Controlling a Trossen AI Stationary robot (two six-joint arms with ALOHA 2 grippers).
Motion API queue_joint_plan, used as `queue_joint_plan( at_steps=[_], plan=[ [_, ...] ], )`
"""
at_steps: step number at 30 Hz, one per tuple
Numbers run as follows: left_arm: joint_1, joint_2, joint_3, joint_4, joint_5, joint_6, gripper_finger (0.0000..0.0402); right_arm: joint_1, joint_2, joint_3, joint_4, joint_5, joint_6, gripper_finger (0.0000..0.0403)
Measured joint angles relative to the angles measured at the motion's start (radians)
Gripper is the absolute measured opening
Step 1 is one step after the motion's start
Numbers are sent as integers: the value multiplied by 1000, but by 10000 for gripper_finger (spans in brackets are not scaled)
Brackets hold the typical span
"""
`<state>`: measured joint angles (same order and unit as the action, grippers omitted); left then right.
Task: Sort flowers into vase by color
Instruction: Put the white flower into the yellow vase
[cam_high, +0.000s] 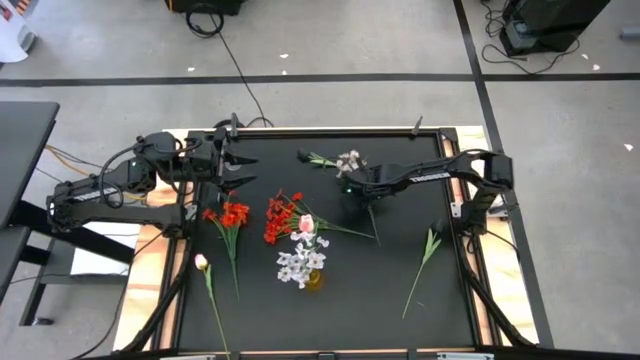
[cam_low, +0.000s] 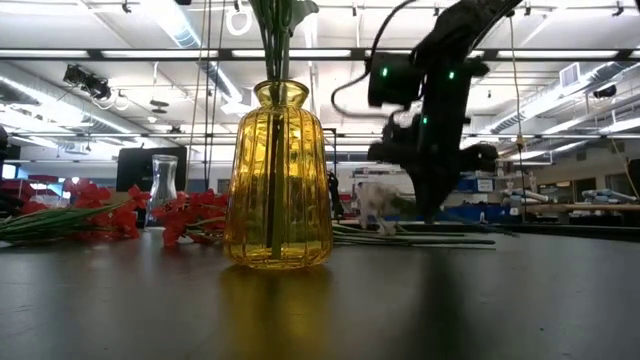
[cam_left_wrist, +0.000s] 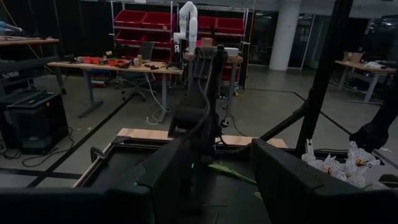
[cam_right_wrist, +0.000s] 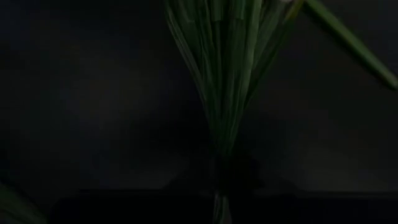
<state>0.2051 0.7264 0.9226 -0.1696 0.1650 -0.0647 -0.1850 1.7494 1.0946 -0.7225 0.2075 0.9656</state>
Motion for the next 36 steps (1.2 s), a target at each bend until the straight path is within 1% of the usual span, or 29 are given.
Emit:
queue_joint_plan(
  at_steps=[5, 8, 11, 14, 17, 21, 22, 25, 27, 29, 32, 34, 36],
  plan=[
    [0, 0, 0, 0, 0, 0, 197, 34, -108, 0, 56, 85, 47, 21],
    [0, 0, 0, 0, 0, 0, 197, 75, -178, -7, 175, 158, 8, 20],
    [0, 0, 0, 0, 0, 0, 197, 121, -254, -53, 378, 194, -68, 20],
    [0, 0, 0, 0, 0, 0, 197, 159, -325, -134, 613, 201, -181, 25],
    [0, 0, 0, 0, 0, 0, 197, 190, -393, -243, 832, 187, -263, 26],
    [0, 0, 0, 0, 0, 0, 197, 241, -479, -437, 1202, 153, -331, 21],
    [0, 0, 0, 0, 0, 0, 197, 254, -497, -490, 1308, 138, -341, 21],
    [0, 0, 0, 0, 0, 0, 197, 277, -526, -636, 1623, 33, -405, 21],
    [0, 0, 0, 0, 0, 0, 197, 292, -526, -699, 1752, -51, -457, 21],
    [0, 0, 0, 0, 0, 0, 197, 312, -525, -733, 1779, -139, -543, 21],
    [0, 0, 0, 0, 0, 0, 197, 343, -524, -738, 1702, -281, -769, 21],
    [0, 0, 0, 0, 0, 0, 197, 359, -516, -731, 1678, -336, -817, 23],
    [0, 0, 0, 0, 0, 0, 197, 381, -504, -719, 1701, -363, -857, 23]
  ],
)
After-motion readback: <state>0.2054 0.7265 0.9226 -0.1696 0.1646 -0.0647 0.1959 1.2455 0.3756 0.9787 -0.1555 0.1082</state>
